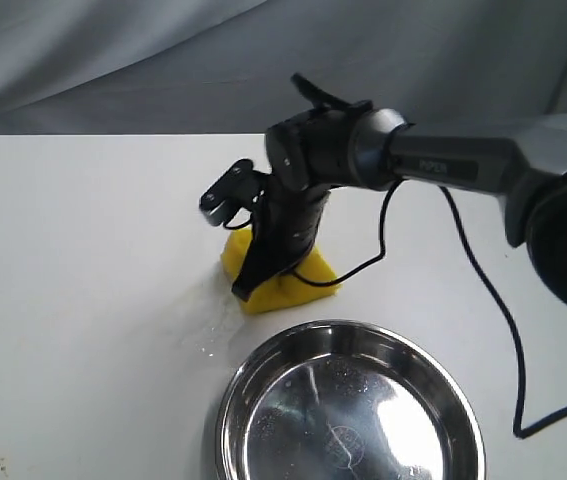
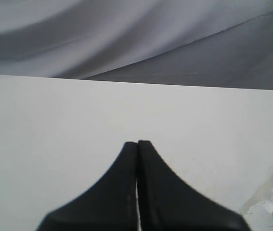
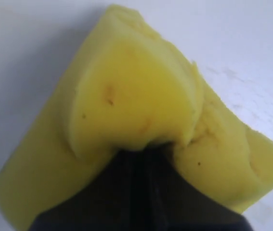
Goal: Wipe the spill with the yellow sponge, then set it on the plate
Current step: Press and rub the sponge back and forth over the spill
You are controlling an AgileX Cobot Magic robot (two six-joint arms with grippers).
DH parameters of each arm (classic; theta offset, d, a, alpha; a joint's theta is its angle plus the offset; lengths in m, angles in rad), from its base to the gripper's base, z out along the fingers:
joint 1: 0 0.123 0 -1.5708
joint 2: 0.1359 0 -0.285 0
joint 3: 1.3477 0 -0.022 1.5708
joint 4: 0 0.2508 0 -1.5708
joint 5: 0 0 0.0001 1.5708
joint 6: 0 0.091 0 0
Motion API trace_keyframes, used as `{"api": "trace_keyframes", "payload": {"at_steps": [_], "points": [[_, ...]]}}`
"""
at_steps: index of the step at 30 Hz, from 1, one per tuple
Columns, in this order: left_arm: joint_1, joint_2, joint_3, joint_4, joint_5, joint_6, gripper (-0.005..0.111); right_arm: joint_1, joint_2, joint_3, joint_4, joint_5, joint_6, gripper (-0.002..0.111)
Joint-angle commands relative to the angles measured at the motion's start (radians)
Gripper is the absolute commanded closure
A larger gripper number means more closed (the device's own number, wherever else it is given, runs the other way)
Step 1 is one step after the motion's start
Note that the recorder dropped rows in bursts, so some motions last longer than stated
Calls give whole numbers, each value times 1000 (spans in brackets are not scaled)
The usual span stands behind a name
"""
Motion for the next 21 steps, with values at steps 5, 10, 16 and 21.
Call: {"api": "trace_keyframes", "payload": {"at_steps": [5, 10, 16, 21], "points": [[3, -3, 3, -7, -2, -2, 107, 270, 43, 30, 50, 86, -77, 108], [3, -3, 3, -7, -2, -2, 107, 305, 28, 30, 17, 81, -77, 108], [3, -3, 3, -7, -2, -2, 107, 225, 40, 30, -108, 104, 13, 108], [3, -3, 3, -7, -2, -2, 107, 91, 57, 30, -119, 151, 32, 108]]}}
